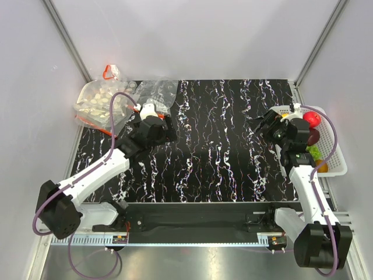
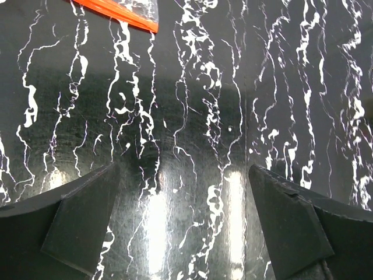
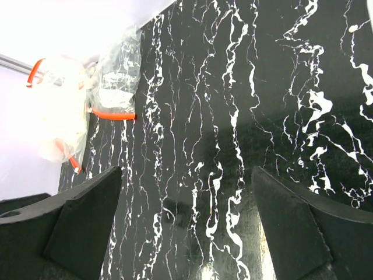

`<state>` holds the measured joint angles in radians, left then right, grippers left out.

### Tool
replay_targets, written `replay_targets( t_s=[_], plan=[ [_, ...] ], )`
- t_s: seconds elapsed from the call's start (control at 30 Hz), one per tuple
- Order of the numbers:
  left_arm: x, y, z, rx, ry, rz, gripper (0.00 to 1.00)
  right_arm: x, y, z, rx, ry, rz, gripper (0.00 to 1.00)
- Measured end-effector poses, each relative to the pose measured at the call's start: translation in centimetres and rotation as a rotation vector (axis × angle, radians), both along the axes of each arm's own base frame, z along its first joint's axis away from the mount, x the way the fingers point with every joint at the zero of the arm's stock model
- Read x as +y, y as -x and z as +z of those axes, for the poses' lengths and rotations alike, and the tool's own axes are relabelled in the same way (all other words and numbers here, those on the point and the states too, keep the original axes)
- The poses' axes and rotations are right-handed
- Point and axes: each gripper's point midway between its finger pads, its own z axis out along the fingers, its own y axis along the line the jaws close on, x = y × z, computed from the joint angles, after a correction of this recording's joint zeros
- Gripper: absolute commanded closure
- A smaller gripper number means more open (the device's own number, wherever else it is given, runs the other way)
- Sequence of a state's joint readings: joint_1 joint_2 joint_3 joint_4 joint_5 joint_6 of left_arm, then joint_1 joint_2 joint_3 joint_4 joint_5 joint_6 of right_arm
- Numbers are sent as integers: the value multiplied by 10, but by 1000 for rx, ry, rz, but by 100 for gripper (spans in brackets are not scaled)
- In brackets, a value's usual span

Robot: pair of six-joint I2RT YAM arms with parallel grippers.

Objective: Place the food in the zip-top bag and seal the zipper
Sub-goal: Move the zipper food storage bag to the center of the board.

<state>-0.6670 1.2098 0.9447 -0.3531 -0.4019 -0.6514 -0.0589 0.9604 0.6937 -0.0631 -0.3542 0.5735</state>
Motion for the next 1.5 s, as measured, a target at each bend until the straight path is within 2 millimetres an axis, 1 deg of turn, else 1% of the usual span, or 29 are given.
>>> replay_targets(
  t_s=[0.07, 0.17, 0.23, 0.27, 0.37, 0.47, 0.5, 0.57, 0.63, 0.7, 0.8, 0.83, 0.97, 1.1, 1.17, 1.27, 1.3, 1.33, 1.37, 1.4, 1.43, 1.47, 1.5],
  plan=[
    [2, -4, -5, 10, -1, 33, 1, -1, 1, 0, -19, 2, -6, 0],
    [10, -20, -19, 45, 12, 115, 2, -2, 3, -2, -34, 5, -14, 1],
    [20, -37, -32, 74, 41, 189, 4, -3, 4, -4, -46, 7, -18, 0],
    [25, -47, -37, 83, 59, 224, 10, -3, 5, -5, -50, 8, -20, 0],
    [53, -82, -65, 124, 147, 367, 21, -4, 8, -5, -70, 12, -27, 0],
    [74, -112, -98, 174, 231, 475, 23, -5, 10, -3, -89, 15, -32, 0],
    [78, -121, -109, 190, 255, 505, 27, -5, 10, -2, -99, 16, -32, 0],
    [83, -136, -129, 216, 294, 547, 29, -5, 10, 0, -110, 17, -35, 0],
    [80, -149, -140, 229, 316, 560, 31, -6, 10, 1, -120, 18, -37, 0],
    [75, -166, -142, 221, 338, 568, 31, -6, 10, 2, -127, 19, -38, 0],
    [70, -186, -135, 183, 373, 571, 32, -6, 10, 2, -131, 20, -37, 0],
    [70, -193, -132, 168, 387, 573, 34, -6, 10, 2, -131, 20, -37, 0],
    [74, -213, -121, 112, 426, 581, 38, -4, 7, 0, -126, 18, -28, 0],
    [76, -233, -123, 92, 448, 587, 40, -3, 5, -5, -111, 16, -22, 0],
    [76, -235, -129, 99, 452, 596, 40, -3, 5, -6, -109, 15, -21, 0],
    [77, -234, -139, 117, 453, 610, 40, -3, 5, -5, -110, 16, -21, 0],
    [77, -234, -141, 121, 454, 612, 42, -3, 5, -5, -110, 16, -21, 0],
    [77, -235, -143, 125, 455, 616, 47, -3, 5, -5, -110, 16, -21, 0],
    [76, -236, -146, 130, 456, 619, 57, -3, 5, -5, -110, 16, -21, 0],
    [76, -239, -148, 134, 458, 621, 84, -3, 5, -5, -110, 17, -21, 0],
    [74, -242, -149, 135, 463, 619, 97, -3, 5, -5, -110, 17, -21, 0],
    [72, -245, -149, 135, 463, 608, 100, -3, 5, -5, -110, 16, -21, 0],
    [70, -247, -149, 134, 464, 596, 100, -3, 5, -6, -110, 17, -21, 0]
  ],
)
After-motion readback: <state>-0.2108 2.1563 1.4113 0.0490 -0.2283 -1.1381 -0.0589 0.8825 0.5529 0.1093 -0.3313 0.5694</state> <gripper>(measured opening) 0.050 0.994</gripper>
